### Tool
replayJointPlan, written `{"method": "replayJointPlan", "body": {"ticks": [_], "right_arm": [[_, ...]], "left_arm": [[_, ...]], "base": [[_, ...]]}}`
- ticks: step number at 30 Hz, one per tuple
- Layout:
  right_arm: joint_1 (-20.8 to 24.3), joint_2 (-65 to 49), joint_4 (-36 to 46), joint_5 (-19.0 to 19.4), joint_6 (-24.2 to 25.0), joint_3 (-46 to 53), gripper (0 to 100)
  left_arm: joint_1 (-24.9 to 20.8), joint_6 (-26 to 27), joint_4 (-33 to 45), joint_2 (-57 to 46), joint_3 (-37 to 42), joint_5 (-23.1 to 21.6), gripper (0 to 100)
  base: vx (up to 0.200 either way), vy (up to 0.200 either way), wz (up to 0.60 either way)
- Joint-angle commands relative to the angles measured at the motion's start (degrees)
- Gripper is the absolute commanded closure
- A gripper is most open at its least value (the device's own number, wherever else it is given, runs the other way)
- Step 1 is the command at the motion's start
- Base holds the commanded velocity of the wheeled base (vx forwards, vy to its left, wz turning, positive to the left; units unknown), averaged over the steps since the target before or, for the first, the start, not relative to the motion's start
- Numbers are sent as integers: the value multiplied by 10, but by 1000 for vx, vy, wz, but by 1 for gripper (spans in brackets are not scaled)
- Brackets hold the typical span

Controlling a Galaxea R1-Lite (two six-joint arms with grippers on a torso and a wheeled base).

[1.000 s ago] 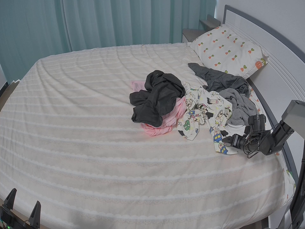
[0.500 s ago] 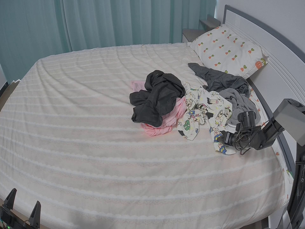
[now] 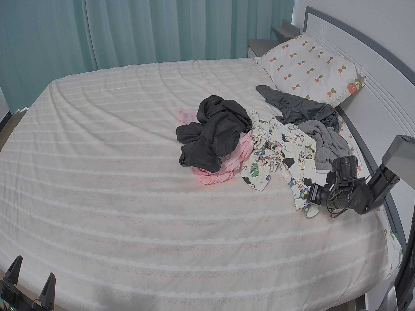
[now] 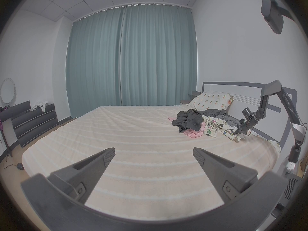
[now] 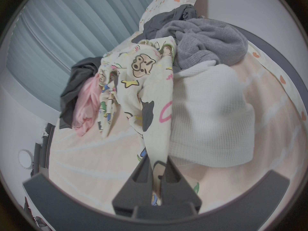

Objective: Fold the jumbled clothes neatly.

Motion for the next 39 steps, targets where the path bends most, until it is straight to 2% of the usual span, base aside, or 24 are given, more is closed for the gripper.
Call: {"method": "replayJointPlan", "body": {"ticks": [1, 4, 9, 12, 15, 20, 23, 30, 34, 37, 38, 39], "right_arm": [[4, -120, -82, 33, 15, 124, 100], [1, -173, -114, 53, 16, 179, 100], [2, -271, -123, 88, 16, 238, 100], [3, -284, -124, 91, 16, 246, 100], [3, -416, -118, 142, 23, 273, 100], [3, -449, -95, 165, 26, 278, 100], [-2, -432, -57, 168, 24, 278, 100], [4, -354, -53, 169, 19, 281, 100], [-5, -254, -57, 167, -6, 277, 100], [-9, -238, -58, 167, -15, 277, 100], [-21, -174, -58, 164, -71, 280, 0], [-21, -156, -59, 162, -85, 280, 0]], "left_arm": [[0, 0, 0, -5, 7, 0, 0], [0, 0, 0, -5, 7, 0, 0], [0, 0, -1, -5, 7, -4, 0], [0, 1, -1, -5, 7, -5, 0], [0, 1, -1, -5, 7, -7, 0], [0, 10, -1, -5, 7, -7, 0], [0, 8, 0, -5, 7, -6, 0], [0, 9, 1, -6, 7, -6, 0], [0, 9, 1, -5, 7, -6, 0], [0, 8, 1, -5, 7, -6, 0], [0, 9, 1, -6, 7, -6, 0], [0, 9, 1, -5, 7, -6, 0]], "base": [[0, 0, 0], [0, 0, 0], [0, 0, 0], [0, 0, 0], [0, 0, 0], [0, 0, 0], [0, 0, 0], [0, 0, 0], [0, 0, 0], [0, 0, 0], [0, 0, 0], [0, 0, 0]]}}
